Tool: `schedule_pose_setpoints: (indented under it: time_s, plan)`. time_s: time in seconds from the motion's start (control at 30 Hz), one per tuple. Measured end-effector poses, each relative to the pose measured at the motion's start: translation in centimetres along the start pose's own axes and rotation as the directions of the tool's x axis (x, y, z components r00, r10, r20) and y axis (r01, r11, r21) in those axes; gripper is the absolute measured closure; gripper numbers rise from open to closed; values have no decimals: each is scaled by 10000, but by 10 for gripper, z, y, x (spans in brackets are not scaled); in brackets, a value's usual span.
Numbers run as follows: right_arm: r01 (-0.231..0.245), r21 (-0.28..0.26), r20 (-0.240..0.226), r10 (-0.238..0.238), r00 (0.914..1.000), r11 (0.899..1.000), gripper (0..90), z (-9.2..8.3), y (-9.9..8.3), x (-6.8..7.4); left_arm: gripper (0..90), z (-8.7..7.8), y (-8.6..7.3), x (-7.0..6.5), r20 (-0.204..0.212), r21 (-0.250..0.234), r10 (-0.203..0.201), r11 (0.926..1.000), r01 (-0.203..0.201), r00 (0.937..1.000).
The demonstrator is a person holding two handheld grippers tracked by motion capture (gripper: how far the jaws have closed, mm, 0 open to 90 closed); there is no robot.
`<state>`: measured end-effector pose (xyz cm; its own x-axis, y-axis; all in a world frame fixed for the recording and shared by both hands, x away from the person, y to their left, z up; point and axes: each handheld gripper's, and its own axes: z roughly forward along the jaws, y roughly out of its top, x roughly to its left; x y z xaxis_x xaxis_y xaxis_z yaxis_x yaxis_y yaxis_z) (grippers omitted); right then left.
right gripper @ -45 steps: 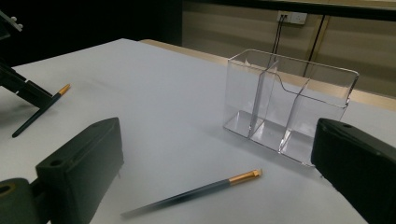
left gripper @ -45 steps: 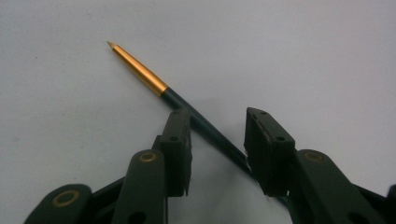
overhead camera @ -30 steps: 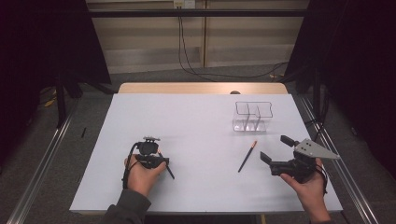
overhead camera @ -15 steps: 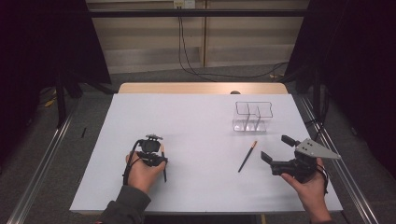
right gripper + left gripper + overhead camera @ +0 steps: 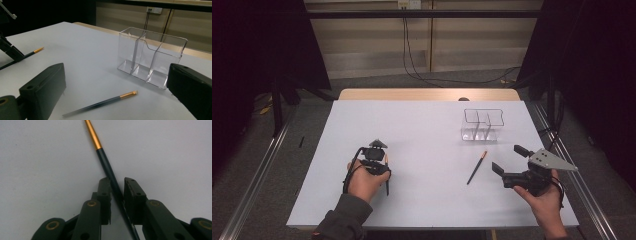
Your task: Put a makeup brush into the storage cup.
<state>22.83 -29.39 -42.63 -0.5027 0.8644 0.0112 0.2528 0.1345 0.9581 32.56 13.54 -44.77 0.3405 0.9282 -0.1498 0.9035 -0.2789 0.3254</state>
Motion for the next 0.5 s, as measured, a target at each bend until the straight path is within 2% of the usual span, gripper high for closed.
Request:
schedule_pose_setpoints:
  time_s: [0.2,0.37,0.5]
  plan:
    - [-43,3,47,43,10000,10000,18,1,0,0,818,1,3,0,-202,193,67,9998,-63,9998]
    - [-14,31,41,14,10000,10000,18,1,-1,-1,823,1,5,-4,-416,393,248,9990,-231,9988]
    - [-45,-6,68,45,10000,10000,18,1,0,0,828,2,7,-3,-383,528,191,9985,-171,9991]
